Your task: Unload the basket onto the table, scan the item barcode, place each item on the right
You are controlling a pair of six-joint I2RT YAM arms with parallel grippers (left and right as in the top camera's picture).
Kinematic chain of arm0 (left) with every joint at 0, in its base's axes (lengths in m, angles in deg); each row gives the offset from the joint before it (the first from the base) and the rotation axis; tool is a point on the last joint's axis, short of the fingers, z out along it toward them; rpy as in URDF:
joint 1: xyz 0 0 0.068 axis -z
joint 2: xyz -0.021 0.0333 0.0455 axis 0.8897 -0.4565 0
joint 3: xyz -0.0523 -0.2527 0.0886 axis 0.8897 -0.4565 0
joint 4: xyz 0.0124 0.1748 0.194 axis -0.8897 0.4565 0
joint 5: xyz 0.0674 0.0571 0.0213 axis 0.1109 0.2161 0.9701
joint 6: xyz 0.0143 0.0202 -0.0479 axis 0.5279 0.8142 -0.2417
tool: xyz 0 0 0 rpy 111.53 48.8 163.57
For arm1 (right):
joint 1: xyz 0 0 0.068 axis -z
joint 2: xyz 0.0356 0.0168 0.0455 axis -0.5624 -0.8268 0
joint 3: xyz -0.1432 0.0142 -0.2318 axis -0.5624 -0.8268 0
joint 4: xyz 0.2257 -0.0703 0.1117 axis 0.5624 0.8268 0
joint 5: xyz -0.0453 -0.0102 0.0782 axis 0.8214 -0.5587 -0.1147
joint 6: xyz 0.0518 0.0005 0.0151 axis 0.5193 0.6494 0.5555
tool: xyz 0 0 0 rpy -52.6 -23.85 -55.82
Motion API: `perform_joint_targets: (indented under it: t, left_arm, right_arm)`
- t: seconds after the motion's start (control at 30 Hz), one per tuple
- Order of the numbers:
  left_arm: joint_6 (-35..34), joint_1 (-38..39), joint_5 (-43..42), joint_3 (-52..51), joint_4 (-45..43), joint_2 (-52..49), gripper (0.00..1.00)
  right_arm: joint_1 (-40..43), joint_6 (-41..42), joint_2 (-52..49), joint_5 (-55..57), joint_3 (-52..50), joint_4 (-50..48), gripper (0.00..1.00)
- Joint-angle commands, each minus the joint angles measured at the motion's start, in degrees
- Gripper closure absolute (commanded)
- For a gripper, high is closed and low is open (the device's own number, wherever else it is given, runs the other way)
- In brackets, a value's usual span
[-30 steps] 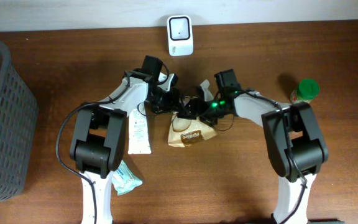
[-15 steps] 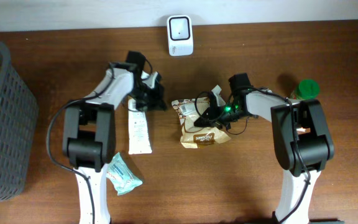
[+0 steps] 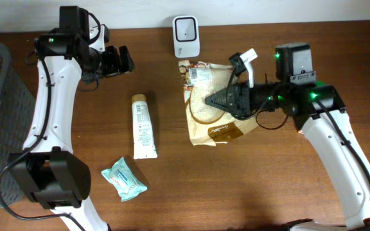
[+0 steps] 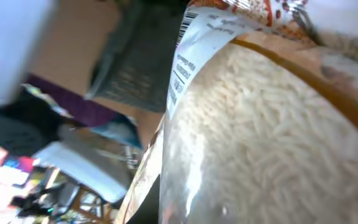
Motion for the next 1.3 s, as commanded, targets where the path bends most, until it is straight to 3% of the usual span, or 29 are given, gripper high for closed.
perform_joint_targets:
  t: [0.0,0.13,0.17,0.23,0.27,0.37,0.43,0.53,0.7,0.73,0.87,0.93,1.03,1.27]
  left_arm:
    - [0.3,-0.1,0.8,0.2,-0.1,-0.2,0.01]
    - [0.3,0.0,0.8,0.2,-0.1,-0.2,0.01]
    - [0.3,0.0,0.8,0.2,-0.1,-0.2,0.01]
    - [0.3,0.0,0.8,0.2,-0.1,-0.2,0.01]
    - [0.3,0.0,0.8,0.2,-0.1,-0.2,0.01]
    - [0.3,0.0,0.8,0.2,-0.1,-0.2,0.01]
    - [0.3,0.0,0.8,0.2,-0.1,-0.2,0.01]
    - [0.3,0.0,0.8,0.2,-0.1,-0.2,0.01]
    - [0.3,0.0,0.8,0.2,-0.1,-0.2,0.01]
    - [0.3,0.0,0.8,0.2,-0.1,-0.2,0.01]
    - [0.3,0.0,0.8,0.2,-0.1,-0.2,0.01]
    - [0.3,0.0,0.8,0.2,-0.1,-0.2,0.01]
    - [0.3,0.0,0.8,0.2,-0.1,-0.2,0.01]
    - [0.3,0.0,0.8,0.2,-0.1,-0.2,0.01]
  right_arm:
    - [0.2,11.3,0.9,-10.3,2.0,-9.1,0.96]
    - [-0.3,15.7,0.6,-8.2,2.0,-13.4,0.96]
    - [-1.4,15.1,0.5,-2.6,2.0,-11.3,0.96]
    - [-5.5,9.3,-0.6,23.7,2.0,0.4,0.96]
    - [-8.2,6.9,-1.9,31.5,2.0,3.4,0.96]
    - [-11.9,2.5,-5.3,32.6,4.2,0.9,0.96]
    - [-12.4,-4.1,-8.7,40.5,11.4,2.6,0.96]
    - [-14.7,-8.0,-13.9,63.1,14.5,-8.9,0.96]
    - [-15.2,-36.0,-29.9,80.1,14.5,-34.6,0.96]
    - [-15.2,-38.4,-32.1,83.4,14.5,-38.6,0.96]
    - [-15.2,-53.6,-37.9,90.8,14.5,-56.0,0.96]
    - [-15.1,-67.1,-42.3,91.7,14.5,-66.4,0.96]
    - [-15.1,-87.2,-49.2,91.6,14.5,-73.9,0.96]
    - [-14.4,-88.1,-53.3,91.6,14.5,-74.7,0.96]
